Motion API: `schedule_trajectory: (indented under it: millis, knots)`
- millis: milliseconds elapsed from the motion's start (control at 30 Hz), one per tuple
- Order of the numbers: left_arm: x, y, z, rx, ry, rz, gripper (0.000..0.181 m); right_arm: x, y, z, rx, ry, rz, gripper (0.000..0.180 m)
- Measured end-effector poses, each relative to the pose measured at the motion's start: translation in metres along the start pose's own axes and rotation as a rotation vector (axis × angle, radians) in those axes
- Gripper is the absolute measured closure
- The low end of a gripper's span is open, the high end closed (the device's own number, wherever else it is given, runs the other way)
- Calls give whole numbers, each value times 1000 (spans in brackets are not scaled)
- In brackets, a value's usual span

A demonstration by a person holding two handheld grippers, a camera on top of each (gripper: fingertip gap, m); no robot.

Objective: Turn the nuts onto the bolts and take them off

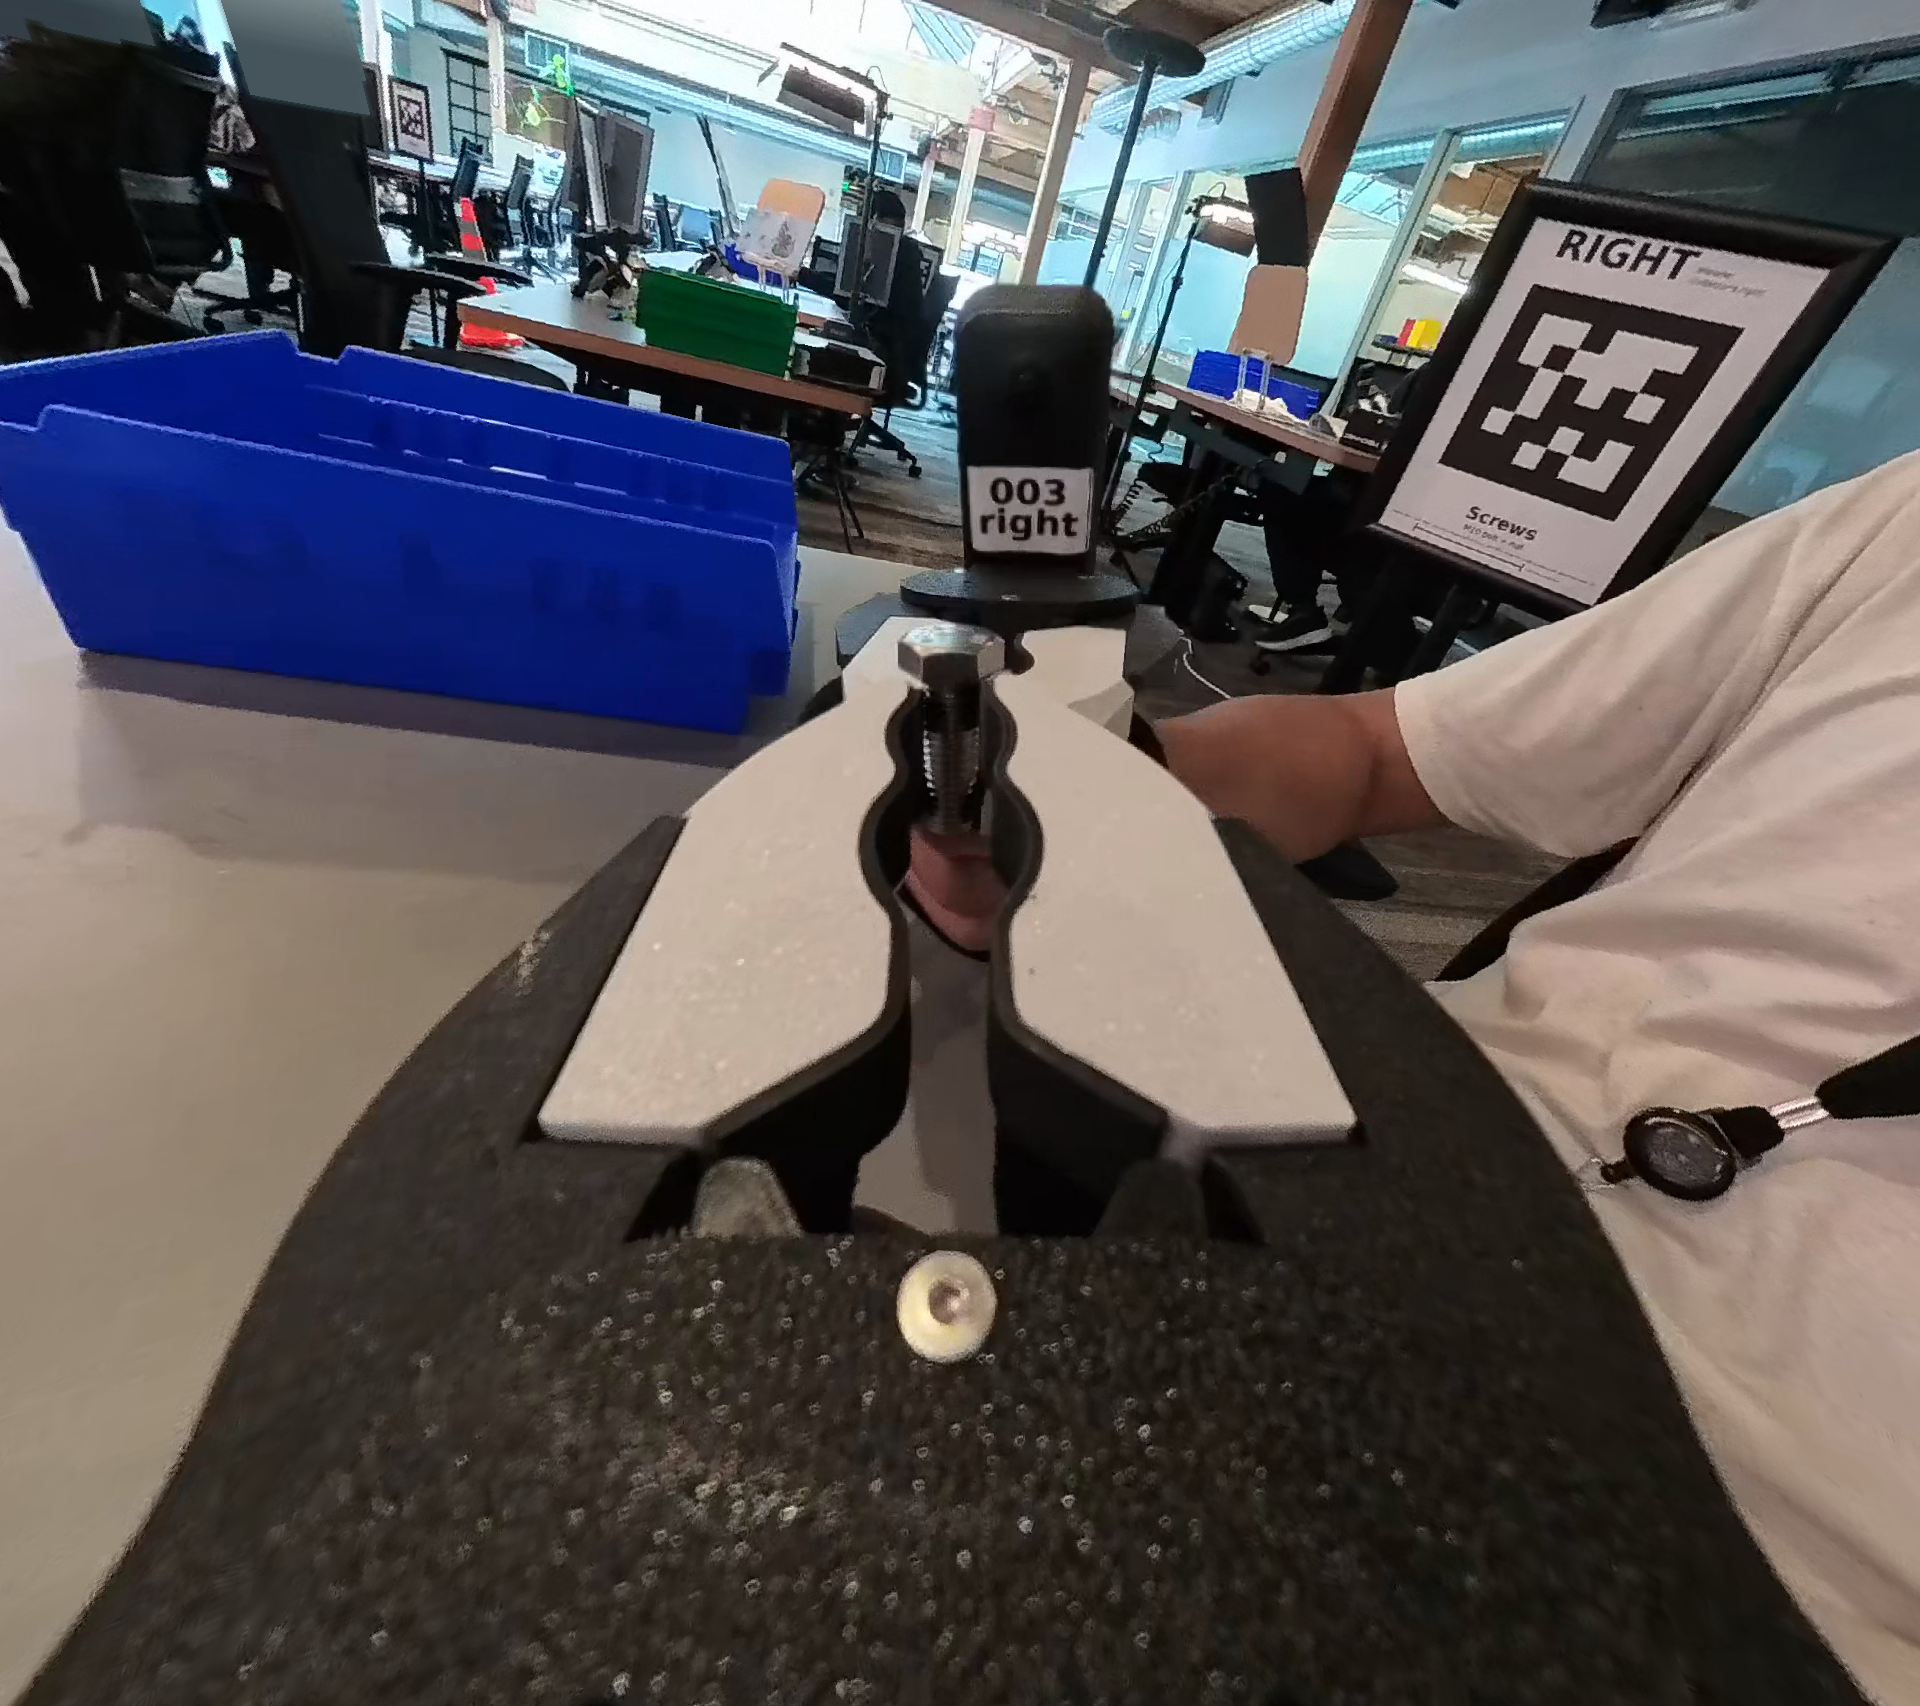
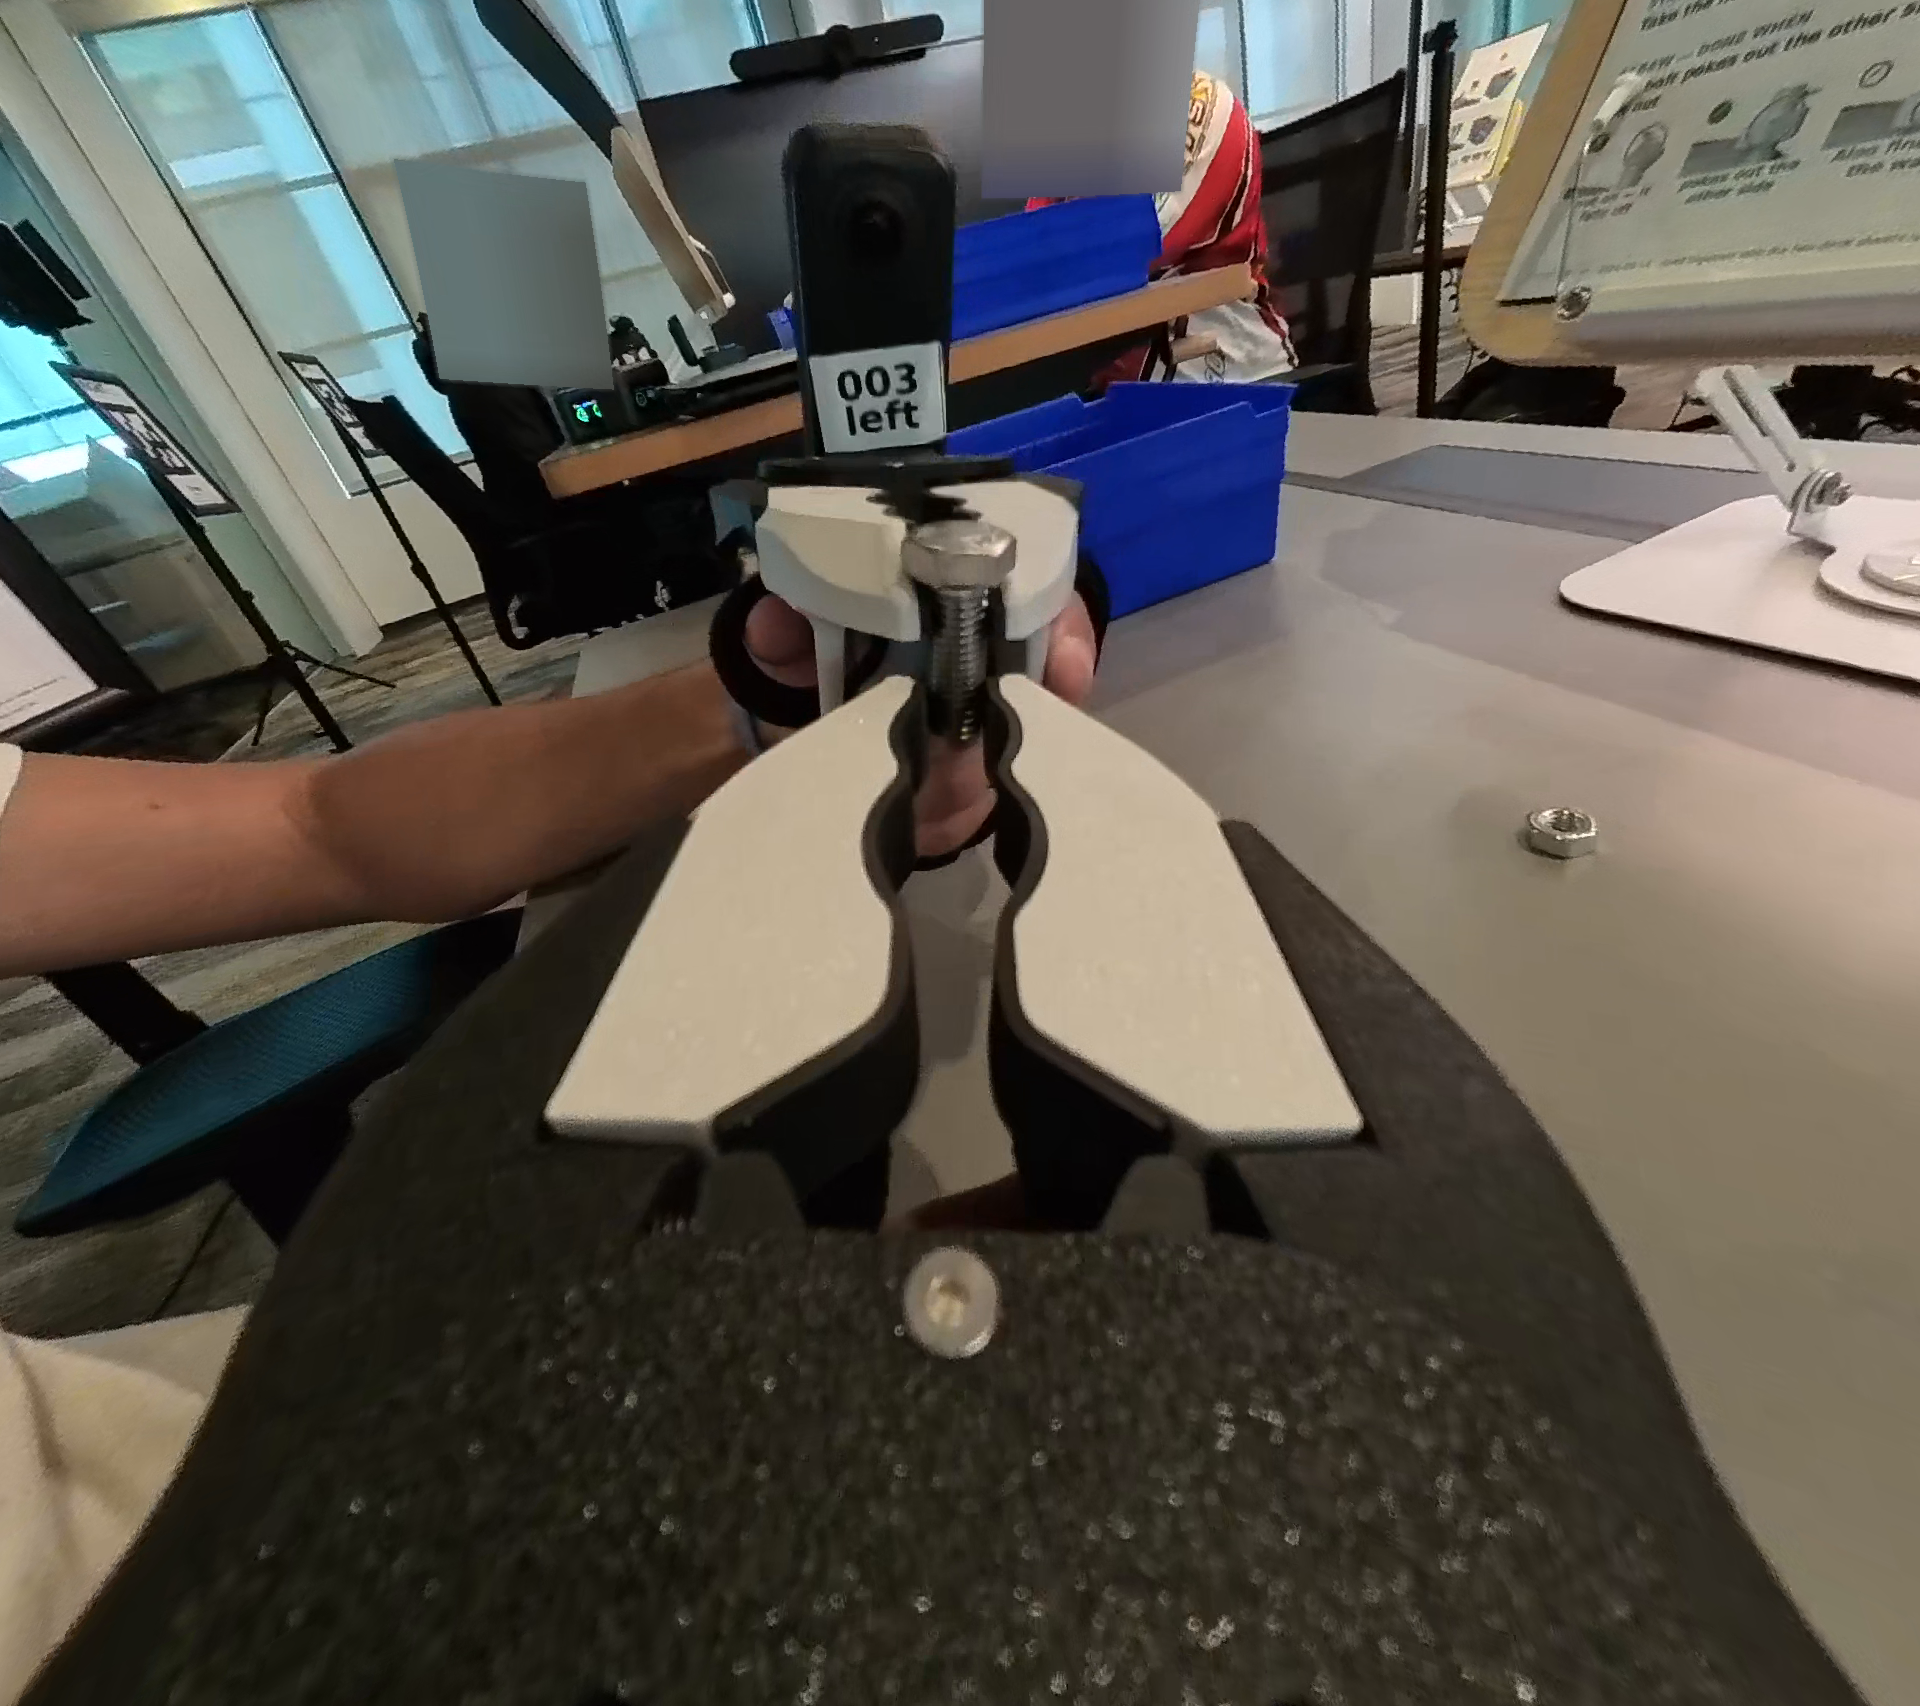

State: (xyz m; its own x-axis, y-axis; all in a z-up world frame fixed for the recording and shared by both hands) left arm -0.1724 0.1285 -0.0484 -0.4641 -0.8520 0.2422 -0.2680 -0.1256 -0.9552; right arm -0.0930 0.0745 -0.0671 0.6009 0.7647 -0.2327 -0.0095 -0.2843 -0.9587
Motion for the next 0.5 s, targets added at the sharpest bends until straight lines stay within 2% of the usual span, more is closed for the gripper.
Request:
schedule_trajectory:
  millis: [67,167,300,500]
  knots:
    - [0,0,-1,-16,0,-4,171,0,0,1,-8,5,-10,170]
    - [0,-5,-9,-13,-23,-2,148,-1,2,2,-24,4,-12,170]
    - [0,-16,-27,-10,-66,18,144,-1,4,4,-43,17,-26,170]
    - [7,-5,-34,-254,-116,90,137,-4,10,11,-105,46,-68,170]
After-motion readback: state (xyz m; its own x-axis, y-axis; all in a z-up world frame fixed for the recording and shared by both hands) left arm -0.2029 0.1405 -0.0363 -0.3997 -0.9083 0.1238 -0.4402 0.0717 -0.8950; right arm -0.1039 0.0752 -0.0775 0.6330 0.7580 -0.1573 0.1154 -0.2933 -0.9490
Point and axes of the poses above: each gripper's, where its closed fingertips meet, z out along the fingers, y out of its underside, x = y × z across the jaws, the point moved 6 cm from there along -z, back along the fingers, and after that the axes turned 14 degrees about -x, right-handed, at the moved point
